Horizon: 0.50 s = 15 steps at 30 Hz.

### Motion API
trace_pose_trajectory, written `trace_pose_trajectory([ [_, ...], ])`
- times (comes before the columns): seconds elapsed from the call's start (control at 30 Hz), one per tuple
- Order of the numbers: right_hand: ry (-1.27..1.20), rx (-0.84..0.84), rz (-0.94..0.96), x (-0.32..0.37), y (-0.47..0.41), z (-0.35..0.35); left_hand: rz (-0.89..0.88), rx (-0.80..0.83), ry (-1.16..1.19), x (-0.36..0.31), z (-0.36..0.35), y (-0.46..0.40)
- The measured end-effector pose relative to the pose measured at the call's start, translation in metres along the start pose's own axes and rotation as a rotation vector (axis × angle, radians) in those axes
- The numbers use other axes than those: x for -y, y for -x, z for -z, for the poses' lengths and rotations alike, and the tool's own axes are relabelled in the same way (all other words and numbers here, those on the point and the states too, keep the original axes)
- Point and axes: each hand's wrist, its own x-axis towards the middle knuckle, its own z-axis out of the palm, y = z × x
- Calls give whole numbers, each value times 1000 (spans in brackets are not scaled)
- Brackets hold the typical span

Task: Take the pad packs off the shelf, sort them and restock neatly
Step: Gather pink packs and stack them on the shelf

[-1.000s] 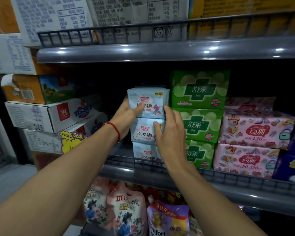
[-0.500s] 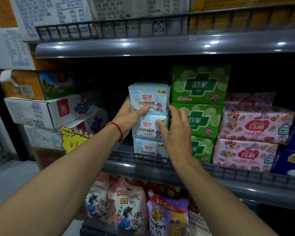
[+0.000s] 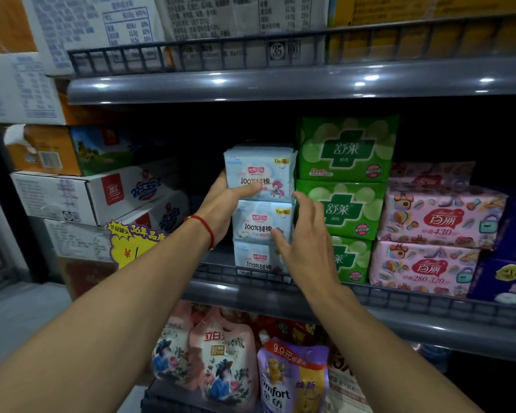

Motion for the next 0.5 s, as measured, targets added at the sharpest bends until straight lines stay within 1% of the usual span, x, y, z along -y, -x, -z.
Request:
trace_pose_trajectory([
  [0.13, 0, -5, 41, 4, -2, 3, 8, 15, -8, -1, -3, 2],
  [0.3, -25, 30, -1, 7, -8, 4, 19, 15, -69, -5, -6, 0],
  [0.5, -39, 32, 62, 3, 6, 14, 26, -35, -21, -4, 0, 5],
])
